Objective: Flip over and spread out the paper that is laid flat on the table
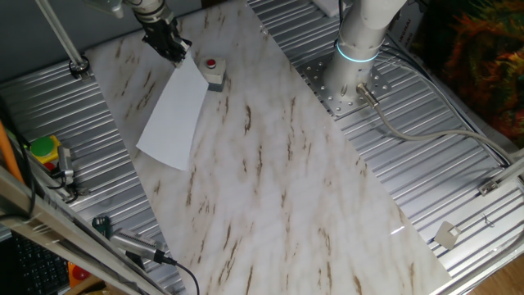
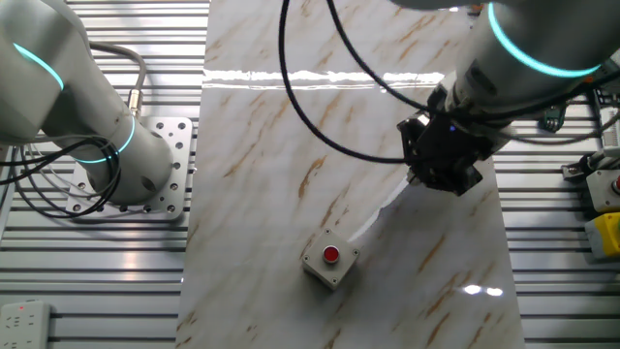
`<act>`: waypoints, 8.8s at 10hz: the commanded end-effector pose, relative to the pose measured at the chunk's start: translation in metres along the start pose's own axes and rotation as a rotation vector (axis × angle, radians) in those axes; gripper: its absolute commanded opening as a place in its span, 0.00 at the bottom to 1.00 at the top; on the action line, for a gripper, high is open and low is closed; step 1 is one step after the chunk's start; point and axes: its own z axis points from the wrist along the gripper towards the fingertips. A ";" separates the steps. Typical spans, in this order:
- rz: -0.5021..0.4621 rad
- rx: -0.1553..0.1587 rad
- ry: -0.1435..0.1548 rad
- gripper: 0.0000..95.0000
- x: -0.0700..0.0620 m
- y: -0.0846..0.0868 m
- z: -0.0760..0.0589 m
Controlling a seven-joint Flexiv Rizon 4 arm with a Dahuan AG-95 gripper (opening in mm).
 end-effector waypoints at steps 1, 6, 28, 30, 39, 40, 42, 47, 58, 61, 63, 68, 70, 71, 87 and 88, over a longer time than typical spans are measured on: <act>0.000 0.026 0.019 0.00 0.000 0.004 -0.004; 0.012 0.049 0.044 0.00 0.002 0.012 -0.011; 0.115 0.207 0.159 0.00 0.007 0.065 -0.051; 0.141 0.199 0.158 0.00 0.007 0.070 -0.052; 0.163 0.226 0.158 0.00 0.008 0.075 -0.047; 0.157 0.238 0.163 0.00 0.008 0.076 -0.047; 0.139 0.270 0.174 0.00 0.008 0.077 -0.048; 0.196 0.280 0.171 0.00 0.007 0.087 -0.050; 0.391 0.194 0.111 0.00 -0.013 0.113 -0.045; 0.388 0.203 0.114 0.00 -0.011 0.113 -0.043; 0.371 0.223 0.125 0.00 -0.011 0.113 -0.043; 0.340 0.270 0.139 0.00 -0.004 0.110 -0.045; 0.307 0.282 0.142 0.00 0.001 0.098 -0.047; 0.298 0.276 0.141 0.00 0.005 0.091 -0.050; 0.382 0.278 0.118 0.00 0.009 0.080 -0.038; 0.389 0.277 0.115 0.00 0.009 0.080 -0.036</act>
